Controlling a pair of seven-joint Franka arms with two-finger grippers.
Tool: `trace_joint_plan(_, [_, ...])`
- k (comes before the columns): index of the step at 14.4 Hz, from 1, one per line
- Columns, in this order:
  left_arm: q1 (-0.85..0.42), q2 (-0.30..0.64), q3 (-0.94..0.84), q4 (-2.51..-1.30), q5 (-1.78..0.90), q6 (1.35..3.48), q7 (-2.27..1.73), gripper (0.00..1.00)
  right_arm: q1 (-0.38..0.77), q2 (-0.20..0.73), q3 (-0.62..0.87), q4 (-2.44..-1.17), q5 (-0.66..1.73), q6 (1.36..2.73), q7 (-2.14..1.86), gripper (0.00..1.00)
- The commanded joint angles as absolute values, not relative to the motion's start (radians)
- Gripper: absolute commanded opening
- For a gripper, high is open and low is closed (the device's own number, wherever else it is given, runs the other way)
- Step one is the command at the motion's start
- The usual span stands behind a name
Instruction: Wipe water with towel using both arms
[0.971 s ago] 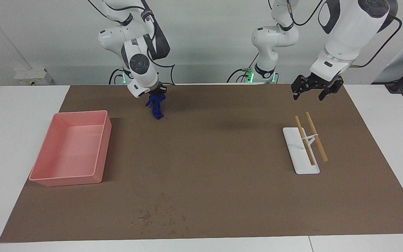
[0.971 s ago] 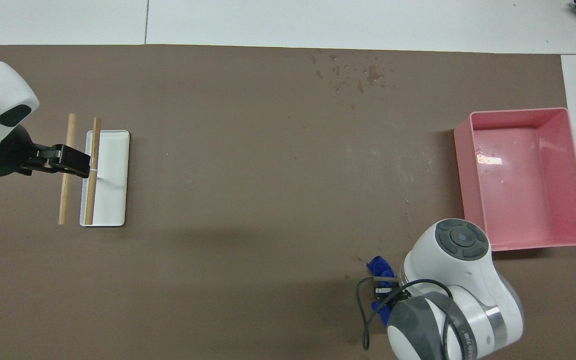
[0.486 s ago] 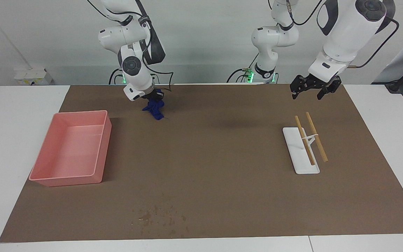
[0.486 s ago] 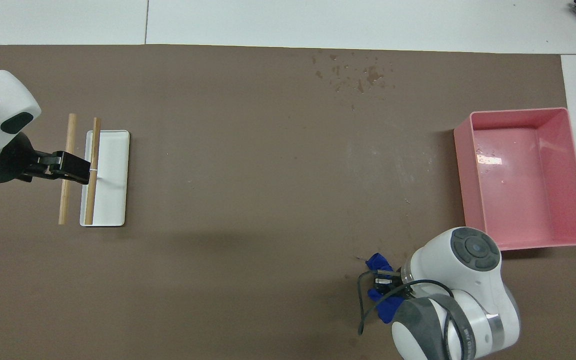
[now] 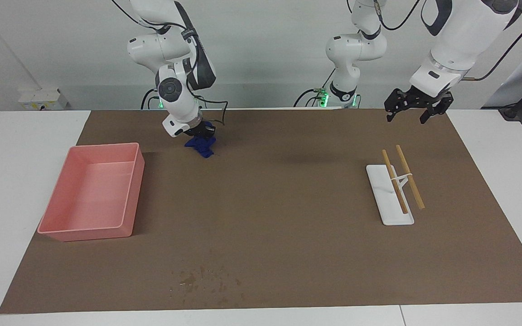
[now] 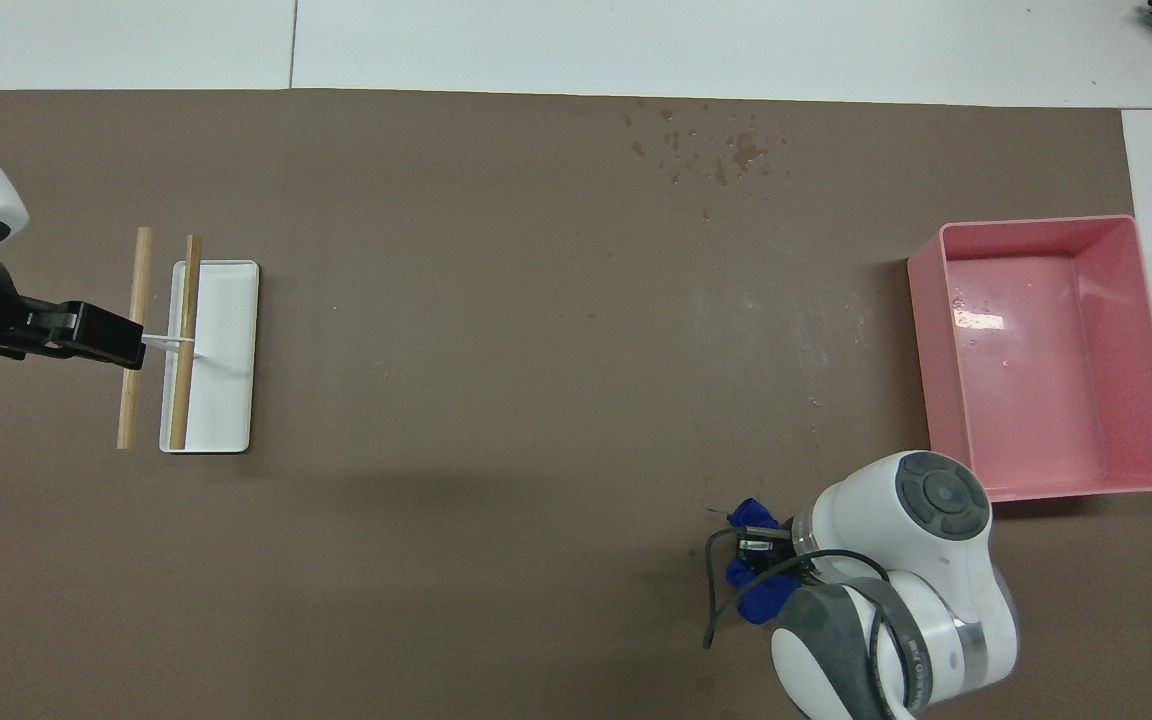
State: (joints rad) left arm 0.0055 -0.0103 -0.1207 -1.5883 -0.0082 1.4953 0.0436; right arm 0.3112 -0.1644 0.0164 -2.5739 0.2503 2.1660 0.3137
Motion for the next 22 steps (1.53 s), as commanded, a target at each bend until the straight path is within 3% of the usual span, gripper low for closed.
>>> trace_joint_plan(1, [0.009, -0.012, -0.126, -1.591, 0.009, 1.477, 0.06, 1.0, 0.158, -0.115, 0.015, -2.566, 0.239, 2.218, 0.079, 0.0])
trace_joint_plan(6, [0.009, -0.012, -0.126, -1.592, 0.009, 1.477, 0.06, 1.0, 0.038, -0.101, 0.017, -2.548, 0.058, 2.221, -0.046, 0.0])
trace_joint_plan(11, [0.009, -0.012, -0.124, -1.592, 0.009, 1.477, 0.06, 1.0, 0.054, -0.115, 0.02, -2.56, 0.231, 2.163, 0.046, 0.0])
trace_joint_plan(16, [0.009, -0.014, -0.124, -1.592, 0.011, 1.476, 0.06, 1.0, 0.132, -0.138, 0.02, -2.562, 0.316, 2.051, 0.167, 0.0])
trace_joint_plan(22, [0.009, -0.014, -0.124, -1.592, 0.009, 1.476, 0.06, 1.0, 0.377, -0.143, 0.02, -2.563, 0.524, 2.149, 0.475, 0.0])
